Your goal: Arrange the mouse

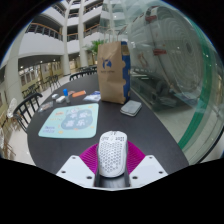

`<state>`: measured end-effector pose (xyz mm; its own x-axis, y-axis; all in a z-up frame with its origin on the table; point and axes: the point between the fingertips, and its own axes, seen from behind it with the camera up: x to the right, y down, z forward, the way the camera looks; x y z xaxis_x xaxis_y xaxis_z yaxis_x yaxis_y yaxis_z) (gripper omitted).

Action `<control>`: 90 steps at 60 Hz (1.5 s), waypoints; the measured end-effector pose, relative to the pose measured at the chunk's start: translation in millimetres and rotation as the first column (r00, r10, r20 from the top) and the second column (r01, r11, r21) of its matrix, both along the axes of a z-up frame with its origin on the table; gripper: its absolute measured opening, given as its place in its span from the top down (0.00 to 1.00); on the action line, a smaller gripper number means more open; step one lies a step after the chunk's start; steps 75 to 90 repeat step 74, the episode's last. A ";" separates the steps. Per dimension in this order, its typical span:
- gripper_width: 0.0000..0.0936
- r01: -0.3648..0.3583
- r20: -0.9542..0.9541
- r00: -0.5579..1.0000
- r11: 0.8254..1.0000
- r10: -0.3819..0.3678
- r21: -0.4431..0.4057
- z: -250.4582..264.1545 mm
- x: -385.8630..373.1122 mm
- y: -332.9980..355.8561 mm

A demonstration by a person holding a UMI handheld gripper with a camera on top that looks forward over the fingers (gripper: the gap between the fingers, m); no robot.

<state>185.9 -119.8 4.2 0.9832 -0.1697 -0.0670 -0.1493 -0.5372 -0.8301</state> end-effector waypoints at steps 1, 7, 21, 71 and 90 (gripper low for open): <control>0.64 -0.001 0.002 1.000 1.000 0.001 0.015 9.8 -1.5 2.1; 0.64 -0.006 0.065 0.998 0.988 -0.004 0.153 89.1 -19.2 35.9; 0.64 -0.094 0.035 0.995 0.984 0.089 0.153 99.0 -134.1 150.5; 0.10 -0.255 -0.129 0.959 0.967 0.251 -0.020 36.0 -167.9 84.2; 0.09 -0.255 -0.126 0.959 0.967 0.253 0.000 46.0 -157.0 60.0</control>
